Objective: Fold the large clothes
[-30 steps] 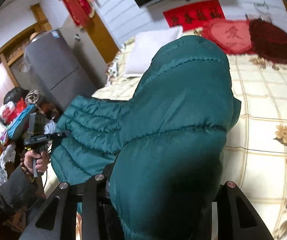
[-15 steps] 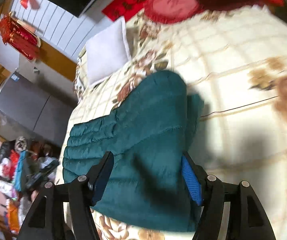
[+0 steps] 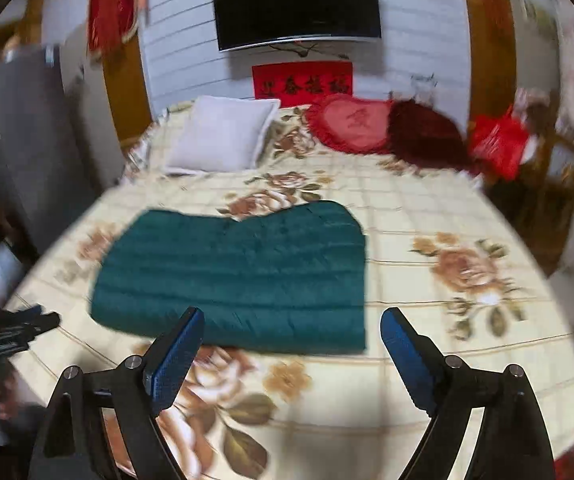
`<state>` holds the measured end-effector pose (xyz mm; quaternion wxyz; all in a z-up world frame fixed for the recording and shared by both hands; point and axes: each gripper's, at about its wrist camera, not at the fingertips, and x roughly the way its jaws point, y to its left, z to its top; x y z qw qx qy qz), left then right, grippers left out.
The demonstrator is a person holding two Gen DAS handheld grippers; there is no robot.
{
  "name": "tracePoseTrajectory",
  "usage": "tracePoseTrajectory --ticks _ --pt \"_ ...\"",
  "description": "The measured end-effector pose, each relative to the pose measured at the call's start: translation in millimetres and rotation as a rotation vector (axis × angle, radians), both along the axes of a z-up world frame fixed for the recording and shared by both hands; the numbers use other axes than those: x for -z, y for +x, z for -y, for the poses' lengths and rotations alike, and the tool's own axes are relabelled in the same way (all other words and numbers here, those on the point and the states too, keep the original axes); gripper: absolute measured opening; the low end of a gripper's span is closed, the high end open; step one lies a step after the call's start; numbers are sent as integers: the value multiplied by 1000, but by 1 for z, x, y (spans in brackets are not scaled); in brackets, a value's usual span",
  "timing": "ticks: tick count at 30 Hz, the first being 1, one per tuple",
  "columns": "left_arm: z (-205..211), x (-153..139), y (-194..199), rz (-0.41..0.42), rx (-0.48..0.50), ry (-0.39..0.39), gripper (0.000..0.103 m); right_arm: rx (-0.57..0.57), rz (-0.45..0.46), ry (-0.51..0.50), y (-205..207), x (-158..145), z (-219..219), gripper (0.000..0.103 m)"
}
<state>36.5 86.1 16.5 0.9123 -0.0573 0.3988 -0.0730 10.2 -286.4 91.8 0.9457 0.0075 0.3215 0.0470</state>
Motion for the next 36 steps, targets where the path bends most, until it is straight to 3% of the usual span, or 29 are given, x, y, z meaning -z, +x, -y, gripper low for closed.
tracePoseTrajectory --ticks 5,9,16,21,26,31,36 --pt "7 16 -27 -5 -24 49 89 9 -13 -38 -31 27 -17 88" --pt "5 18 -33 -3 -21 50 89 15 -44 2 -44 49 -16 88" --pt "4 16 -32 6 -25 40 89 32 -60 -15 -59 59 -15 88" --pt "8 19 -30 5 -39 55 89 34 0 -34 -68 63 -13 88" --pt "21 17 -35 27 -36 119 89 62 69 -74 -78 74 -11 88" --pt "42 0 -57 145 -54 227 89 98 90 -52 -82 74 -4 91" --pt "48 -7 -63 104 -68 149 89 140 104 -66 -82 77 2 91"
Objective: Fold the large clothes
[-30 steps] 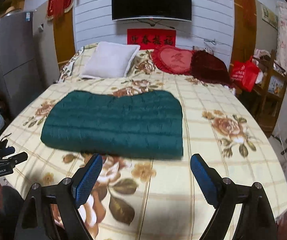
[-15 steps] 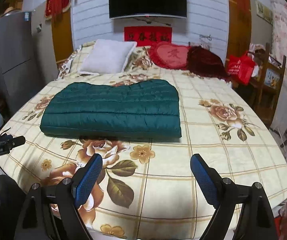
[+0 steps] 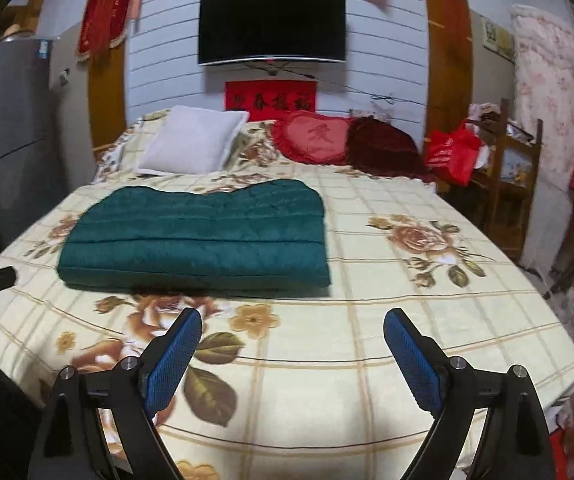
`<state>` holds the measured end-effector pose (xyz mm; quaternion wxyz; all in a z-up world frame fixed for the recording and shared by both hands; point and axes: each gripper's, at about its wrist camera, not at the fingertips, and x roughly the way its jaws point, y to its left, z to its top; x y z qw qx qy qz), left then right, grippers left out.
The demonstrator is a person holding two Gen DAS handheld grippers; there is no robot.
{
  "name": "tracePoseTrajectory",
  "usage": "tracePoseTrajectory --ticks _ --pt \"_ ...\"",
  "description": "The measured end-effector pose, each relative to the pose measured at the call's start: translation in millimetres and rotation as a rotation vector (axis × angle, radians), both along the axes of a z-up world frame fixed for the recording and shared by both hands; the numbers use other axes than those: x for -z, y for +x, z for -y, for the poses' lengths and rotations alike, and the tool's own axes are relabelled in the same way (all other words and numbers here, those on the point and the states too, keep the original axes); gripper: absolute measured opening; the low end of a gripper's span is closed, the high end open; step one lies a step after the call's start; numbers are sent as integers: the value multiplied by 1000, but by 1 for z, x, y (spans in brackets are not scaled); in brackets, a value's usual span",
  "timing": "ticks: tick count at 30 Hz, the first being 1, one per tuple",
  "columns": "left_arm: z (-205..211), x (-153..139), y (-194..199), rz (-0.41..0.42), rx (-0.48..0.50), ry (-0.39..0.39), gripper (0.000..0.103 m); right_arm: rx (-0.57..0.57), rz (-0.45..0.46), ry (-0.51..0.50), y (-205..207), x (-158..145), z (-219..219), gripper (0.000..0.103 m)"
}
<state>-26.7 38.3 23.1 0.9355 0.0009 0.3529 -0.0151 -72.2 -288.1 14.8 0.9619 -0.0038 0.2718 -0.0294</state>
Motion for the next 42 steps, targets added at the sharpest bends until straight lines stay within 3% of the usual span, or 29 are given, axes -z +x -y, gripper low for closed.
tracePoseTrajectory --ticks 5,12,27,42 --pt "16 4 3 -83 24 -22 89 -41 -47 5 2 11 2 91" --pt "24 15 -7 -87 1 -2 89 -35 36 -14 -11 6 -5 91" --pt "16 28 -5 -110 -29 -9 89 -79 9 -60 -5 14 -17 91" --pt "23 36 -4 -132 -31 6 89 -88 22 -25 -8 14 -11 91"
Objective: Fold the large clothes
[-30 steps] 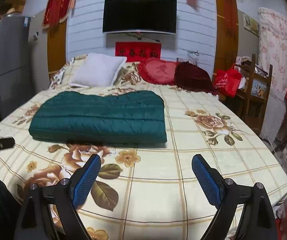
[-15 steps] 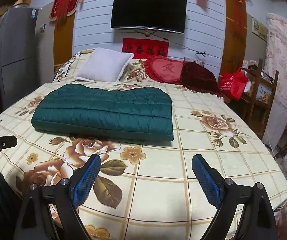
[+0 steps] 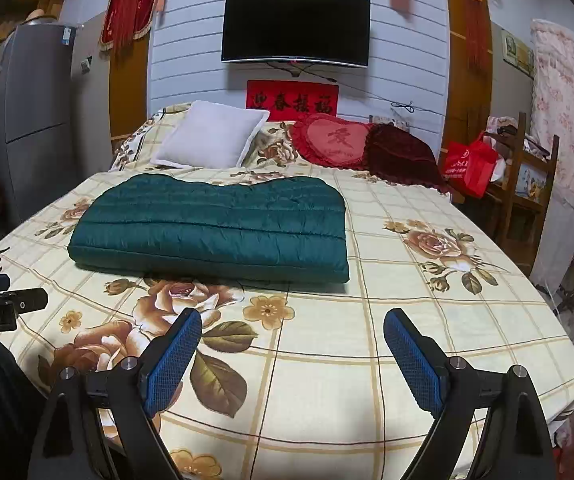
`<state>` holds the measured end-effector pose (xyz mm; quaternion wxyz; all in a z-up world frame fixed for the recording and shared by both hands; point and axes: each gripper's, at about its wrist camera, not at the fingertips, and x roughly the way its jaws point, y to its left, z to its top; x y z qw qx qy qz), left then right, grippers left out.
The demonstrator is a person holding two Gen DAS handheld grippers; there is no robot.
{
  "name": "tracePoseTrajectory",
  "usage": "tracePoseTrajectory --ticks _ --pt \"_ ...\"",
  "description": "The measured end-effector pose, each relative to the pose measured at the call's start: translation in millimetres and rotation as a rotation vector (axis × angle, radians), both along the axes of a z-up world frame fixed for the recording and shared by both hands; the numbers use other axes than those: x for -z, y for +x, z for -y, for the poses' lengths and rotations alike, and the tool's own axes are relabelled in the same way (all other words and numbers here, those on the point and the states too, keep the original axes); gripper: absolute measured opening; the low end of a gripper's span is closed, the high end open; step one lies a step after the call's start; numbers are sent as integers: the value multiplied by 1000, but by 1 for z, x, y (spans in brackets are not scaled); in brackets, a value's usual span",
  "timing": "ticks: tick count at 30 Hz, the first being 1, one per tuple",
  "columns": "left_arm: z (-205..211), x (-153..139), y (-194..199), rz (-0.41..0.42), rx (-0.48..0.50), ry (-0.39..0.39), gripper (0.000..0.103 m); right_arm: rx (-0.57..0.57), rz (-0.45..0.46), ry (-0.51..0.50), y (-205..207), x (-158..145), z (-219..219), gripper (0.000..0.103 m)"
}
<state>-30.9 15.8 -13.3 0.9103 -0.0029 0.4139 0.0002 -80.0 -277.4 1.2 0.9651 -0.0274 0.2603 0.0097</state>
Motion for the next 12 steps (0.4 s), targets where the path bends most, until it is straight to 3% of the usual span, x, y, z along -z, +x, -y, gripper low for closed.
tracePoseTrajectory --ticks 12 --pt "2 6 -2 0 5 6 89 -1 6 5 -1 -1 1 91"
